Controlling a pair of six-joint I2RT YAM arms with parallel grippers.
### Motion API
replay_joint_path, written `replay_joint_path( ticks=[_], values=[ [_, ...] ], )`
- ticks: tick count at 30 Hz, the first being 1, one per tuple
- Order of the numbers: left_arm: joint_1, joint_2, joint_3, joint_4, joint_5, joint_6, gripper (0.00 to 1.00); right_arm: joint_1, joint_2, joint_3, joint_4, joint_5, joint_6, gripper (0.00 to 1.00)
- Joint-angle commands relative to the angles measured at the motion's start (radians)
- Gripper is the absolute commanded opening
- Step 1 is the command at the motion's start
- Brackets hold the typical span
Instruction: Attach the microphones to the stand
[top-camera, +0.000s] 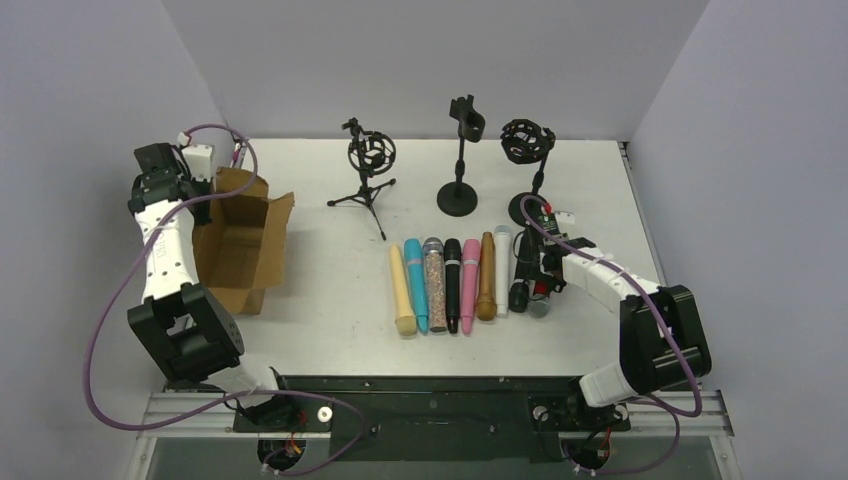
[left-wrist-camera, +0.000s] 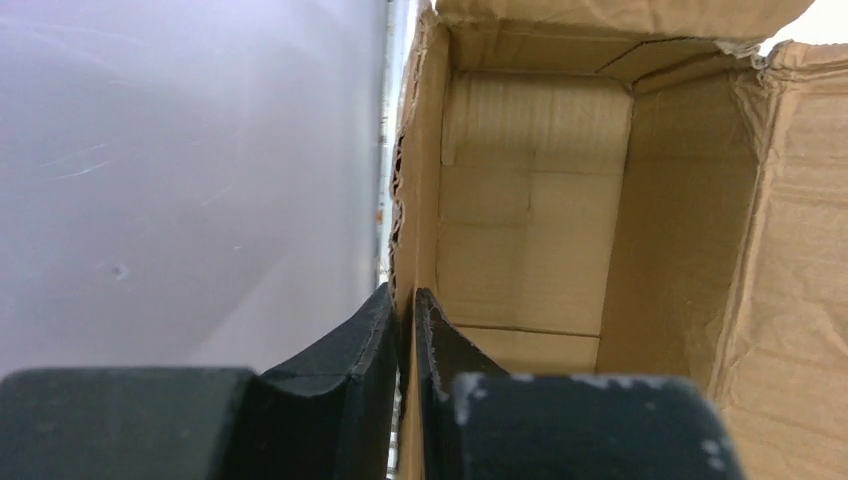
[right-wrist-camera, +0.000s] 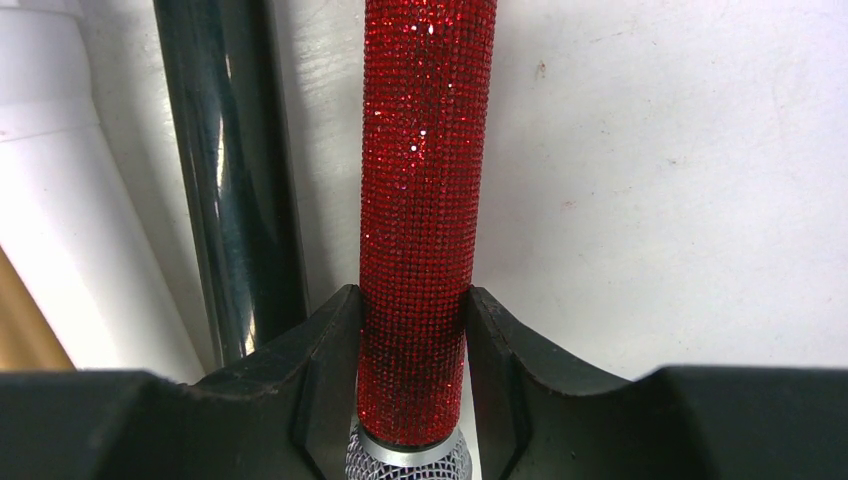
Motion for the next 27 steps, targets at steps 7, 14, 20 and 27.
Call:
replay_joint_path(
  ticks=[7, 14, 20, 27],
  values=[
    [0.04, -0.043, 0.124, -0.057, 0.076, -0.041, 0.84, 0.032, -0.011, -0.046, 0.027, -0.076, 0.029, 0.37],
    [0.04, -0.035, 0.411, -0.291, 0.34, -0.114, 0.96, 0.032, -0.052, -0.042, 0.007, -0.036, 0.046, 0.61],
    [-0.003, -0.006, 0.529, -0.46, 0.483, -0.135, 0.96, 0.031, -0.09, -0.056, 0.006, -0.004, 0.074, 0.64],
    [-0.025, -0.032, 0.475, -0.513, 0.593, -0.106, 0.96, 0.029, -0.158, -0.01, -0.033, 0.059, 0.071, 0.64]
  ],
)
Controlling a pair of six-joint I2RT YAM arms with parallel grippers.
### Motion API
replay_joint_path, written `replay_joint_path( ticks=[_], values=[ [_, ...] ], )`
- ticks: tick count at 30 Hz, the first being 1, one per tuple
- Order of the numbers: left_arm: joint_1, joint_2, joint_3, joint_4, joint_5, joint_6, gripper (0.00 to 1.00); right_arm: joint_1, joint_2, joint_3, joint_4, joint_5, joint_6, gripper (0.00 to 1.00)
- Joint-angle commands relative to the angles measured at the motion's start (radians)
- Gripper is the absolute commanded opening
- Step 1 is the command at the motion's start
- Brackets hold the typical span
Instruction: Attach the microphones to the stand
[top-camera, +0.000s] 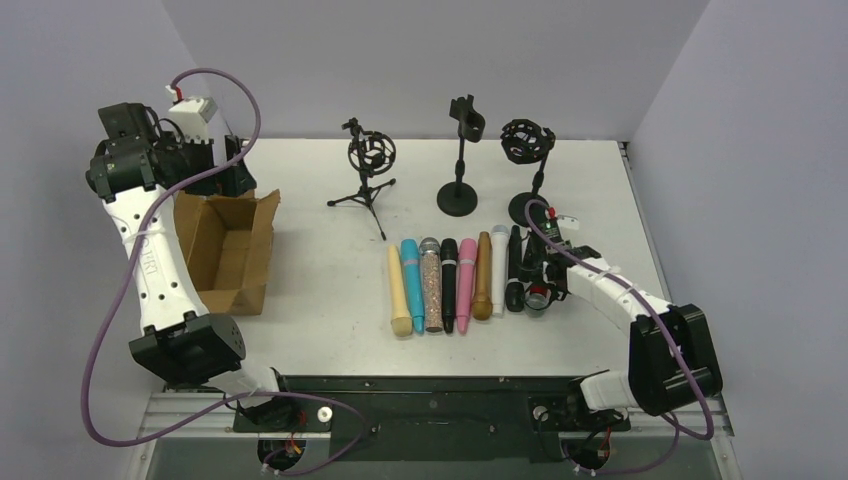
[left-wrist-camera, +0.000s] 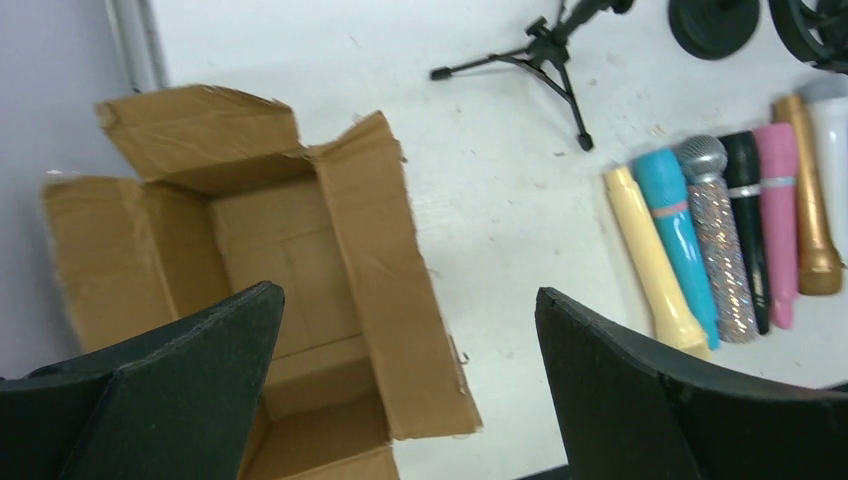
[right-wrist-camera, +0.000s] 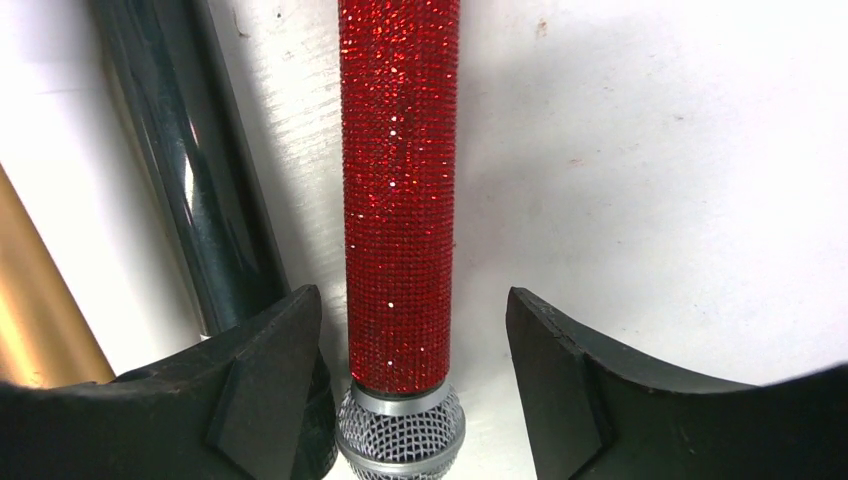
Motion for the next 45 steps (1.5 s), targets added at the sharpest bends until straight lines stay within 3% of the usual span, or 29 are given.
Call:
replay_joint_path(
  ticks=[1, 10, 16, 22, 26, 33, 40, 45],
  values=[
    [0.003, -0.011, -0.004, -0.088, 0.114, 0.007, 0.96, 0.002, -0.085, 0.063, -0.041, 0.074, 0.006, 0.64],
    [0.009, -0.033, -0.055, -0.079, 0.158, -0.03, 0.96, 0.0, -0.101, 0.133, -0.086, 0.094, -0.001, 0.63],
    [0.002, -0.112, -0.279, 0.119, 0.246, -0.121, 0.96, 0.036, -0.204, 0.117, -0.102, 0.123, 0.018, 0.61],
    [-0.167, -0.189, -0.422, 0.173, 0.11, 0.001, 0.96, 0.147, -0.259, 0.106, -0.141, 0.206, 0.089, 0.64],
    [-0.19, -0.236, -0.504, 0.24, 0.115, -0.001, 0.96, 0.169, -0.245, 0.004, -0.07, 0.218, 0.167, 0.64],
    [-0.203, -0.263, -0.511, 0.243, 0.159, -0.008, 0.96, 0.113, -0.177, -0.071, 0.051, 0.195, 0.186, 0.62],
    [-0.224, -0.174, -0.281, 0.06, 0.099, -0.023, 0.96, 0.062, -0.106, -0.076, 0.111, 0.103, 0.17, 0.62],
    [-0.223, -0.196, -0.289, 0.058, 0.171, -0.047, 0.96, 0.06, -0.071, -0.133, 0.165, 0.059, 0.202, 0.59]
  ],
)
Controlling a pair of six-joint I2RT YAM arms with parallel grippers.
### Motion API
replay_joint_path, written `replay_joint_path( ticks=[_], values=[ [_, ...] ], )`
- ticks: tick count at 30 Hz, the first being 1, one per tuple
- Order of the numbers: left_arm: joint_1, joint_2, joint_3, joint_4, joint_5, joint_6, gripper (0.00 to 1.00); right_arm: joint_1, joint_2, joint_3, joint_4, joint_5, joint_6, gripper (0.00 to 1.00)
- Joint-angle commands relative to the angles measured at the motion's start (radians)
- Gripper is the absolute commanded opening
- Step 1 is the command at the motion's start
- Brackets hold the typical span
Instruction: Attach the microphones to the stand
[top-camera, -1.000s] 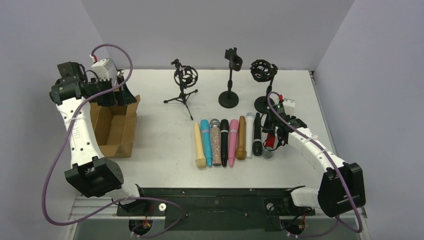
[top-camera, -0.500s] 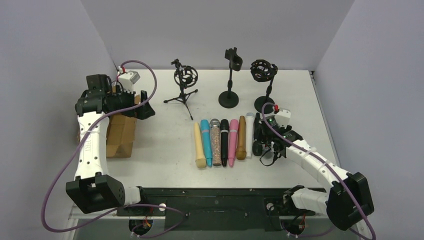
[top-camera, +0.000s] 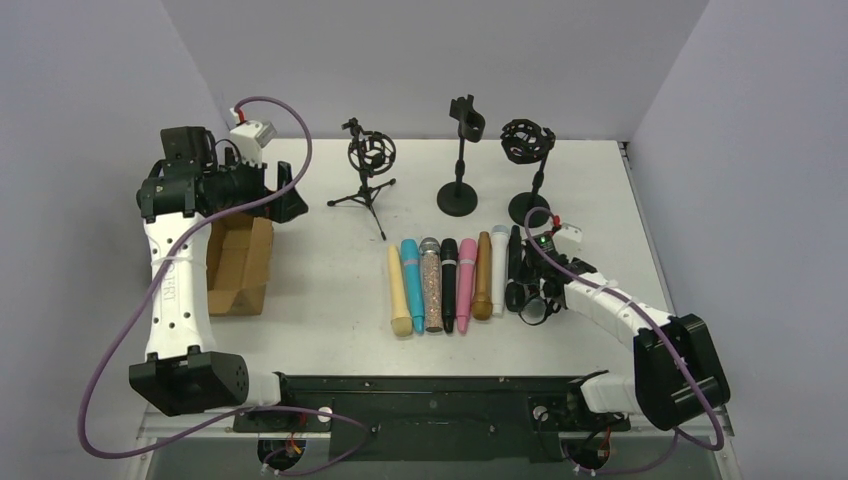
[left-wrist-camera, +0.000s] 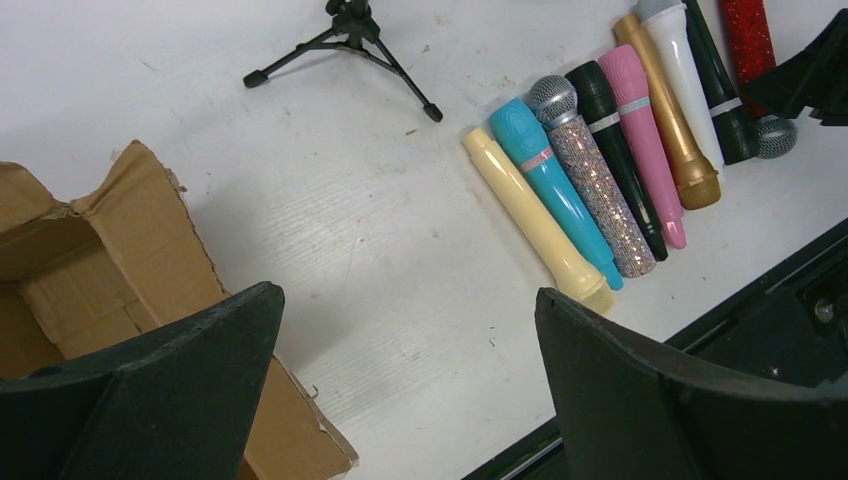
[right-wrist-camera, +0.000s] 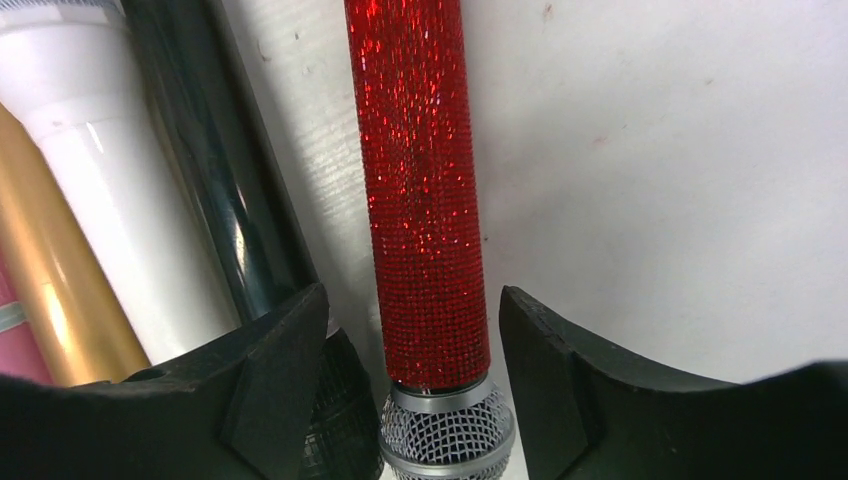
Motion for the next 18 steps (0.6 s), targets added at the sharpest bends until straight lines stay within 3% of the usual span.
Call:
replay_joint_path(
  ticks=[1, 7, 12, 16, 18],
  values=[
    [-0.001, -0.028, 0.012, -0.034, 0.086, -0.015, 0.96, -0.005, 0.018, -0.049, 0.078, -0.049, 0.043, 0.58],
    [0.0, -0.066, 0.003, 0.0, 0.254, -0.027, 0.96, -0.004, -0.005, -0.128, 0.116, -0.032, 0.074, 0.43],
    [-0.001, -0.028, 0.063, -0.068, 0.266, 0.03, 0.96, -0.004, -0.062, -0.143, 0.109, -0.03, 0.089, 0.19],
    [-0.003, -0.027, 0.066, -0.092, 0.287, 0.072, 0.96, 0.011, -0.202, -0.11, 0.018, 0.004, 0.083, 0.0],
    [-0.004, -0.046, 0.04, -0.059, 0.3, 0.077, 0.96, 0.016, -0.287, -0.074, -0.048, 0.013, 0.065, 0.0]
  ],
)
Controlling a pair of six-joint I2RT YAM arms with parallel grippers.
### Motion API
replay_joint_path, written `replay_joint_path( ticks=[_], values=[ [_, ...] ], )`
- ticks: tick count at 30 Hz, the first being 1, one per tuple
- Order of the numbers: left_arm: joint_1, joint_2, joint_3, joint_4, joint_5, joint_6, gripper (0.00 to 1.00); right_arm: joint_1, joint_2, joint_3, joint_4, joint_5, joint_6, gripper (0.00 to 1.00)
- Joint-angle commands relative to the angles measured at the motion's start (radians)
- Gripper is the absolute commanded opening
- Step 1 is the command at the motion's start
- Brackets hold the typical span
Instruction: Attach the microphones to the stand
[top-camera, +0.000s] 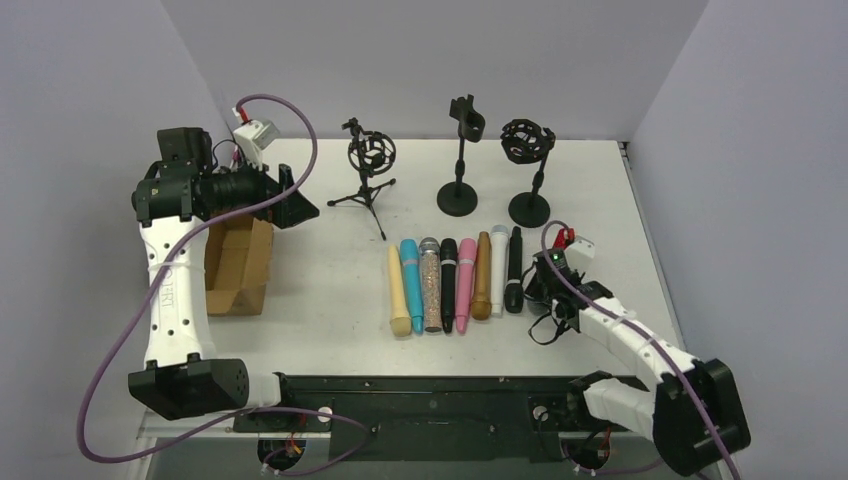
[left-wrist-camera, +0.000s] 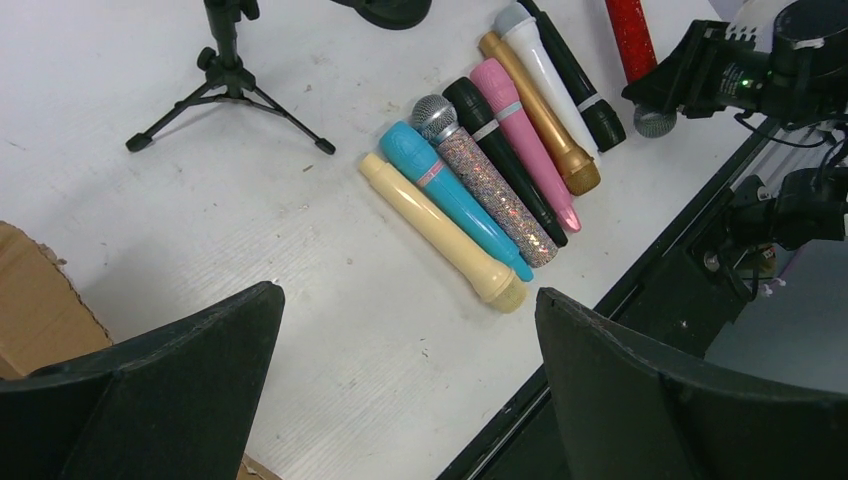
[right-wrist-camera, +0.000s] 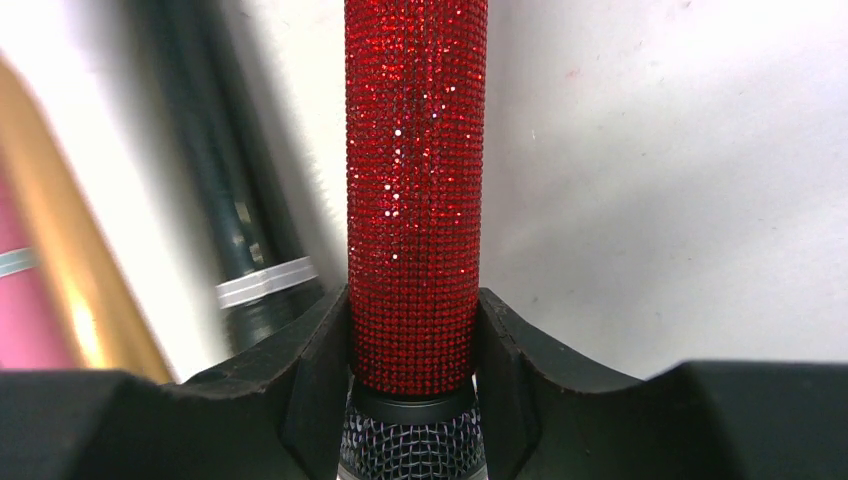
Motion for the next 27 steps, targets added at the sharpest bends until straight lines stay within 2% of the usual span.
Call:
replay_joint_path(
  ticks=[1, 3, 8, 10, 12, 16, 18, 21, 24, 27],
  values=[
    [-0.005, -0.032, -0.006, 0.034, 0.072, 0.05, 0.96, 0.015, -0.209, 0.099, -0.122, 0.048, -0.023, 0.0],
    [-0.004, -0.056, -0.027, 0.068, 0.092, 0.073, 0.96, 0.018, -0.269, 0.157, -0.196, 0.03, -0.049, 0.0],
    [-0.004, -0.187, -0.088, 0.141, 0.149, 0.268, 0.96, 0.074, -0.34, 0.309, -0.317, -0.097, -0.085, 0.0],
    [-0.005, -0.267, -0.148, 0.228, 0.172, 0.324, 0.96, 0.133, -0.346, 0.368, -0.356, -0.141, -0.084, 0.0],
    [-0.006, -0.36, -0.241, 0.43, 0.198, 0.347, 0.96, 0.198, -0.338, 0.421, -0.363, -0.197, -0.079, 0.0],
    [-0.012, -0.51, -0.423, 0.706, 0.231, 0.421, 0.96, 0.339, -0.271, 0.559, -0.354, -0.294, -0.065, 0.0],
    [-0.017, -0.539, -0.454, 0.739, 0.229, 0.477, 0.96, 0.412, -0.21, 0.649, -0.349, -0.341, -0.069, 0.0],
    [-0.02, -0.606, -0.512, 0.764, 0.227, 0.664, 0.96, 0.517, -0.102, 0.76, -0.338, -0.406, -0.081, 0.0],
    [-0.023, -0.683, -0.628, 0.894, 0.247, 0.792, 0.96, 0.573, -0.003, 0.889, -0.334, -0.461, -0.102, 0.0],
    [-0.024, -0.743, -0.662, 0.887, 0.29, 0.987, 0.96, 0.617, 0.062, 1.002, -0.328, -0.528, -0.113, 0.0]
  ],
)
